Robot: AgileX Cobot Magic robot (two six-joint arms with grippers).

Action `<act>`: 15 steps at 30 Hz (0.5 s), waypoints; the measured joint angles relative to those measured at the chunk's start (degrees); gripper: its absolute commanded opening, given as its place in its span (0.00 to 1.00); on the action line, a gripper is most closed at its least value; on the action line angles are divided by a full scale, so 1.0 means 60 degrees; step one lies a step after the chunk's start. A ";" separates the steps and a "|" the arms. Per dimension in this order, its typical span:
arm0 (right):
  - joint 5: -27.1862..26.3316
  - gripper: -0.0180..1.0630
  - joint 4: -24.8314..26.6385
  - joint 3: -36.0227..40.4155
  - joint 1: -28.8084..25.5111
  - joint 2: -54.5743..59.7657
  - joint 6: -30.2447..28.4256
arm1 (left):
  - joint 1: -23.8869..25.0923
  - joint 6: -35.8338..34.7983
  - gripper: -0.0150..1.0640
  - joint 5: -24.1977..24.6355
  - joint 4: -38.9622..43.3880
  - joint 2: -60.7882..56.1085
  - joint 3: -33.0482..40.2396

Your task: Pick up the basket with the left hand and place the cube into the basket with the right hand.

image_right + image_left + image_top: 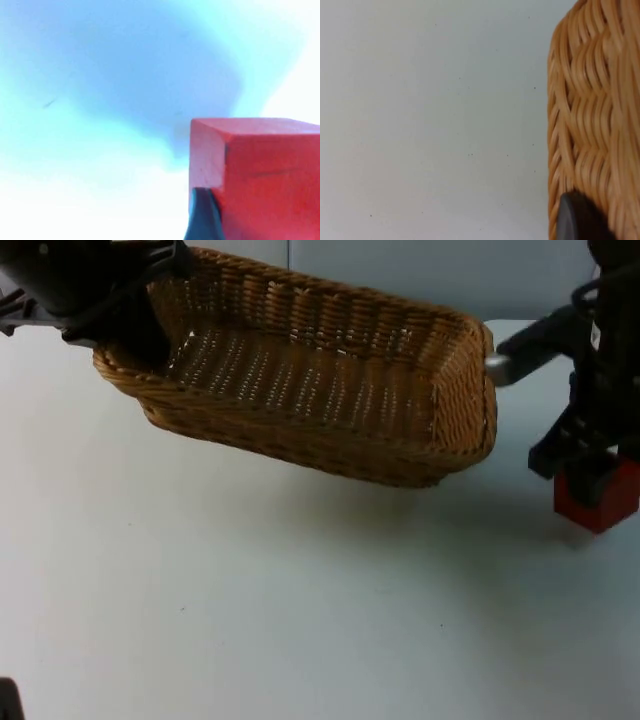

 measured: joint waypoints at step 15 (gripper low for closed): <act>0.1202 0.19 0.1133 -0.4765 -0.0018 -0.0868 -0.0301 | 0.0000 0.0000 0.01 0.0036 -0.0227 0.0000 0.0000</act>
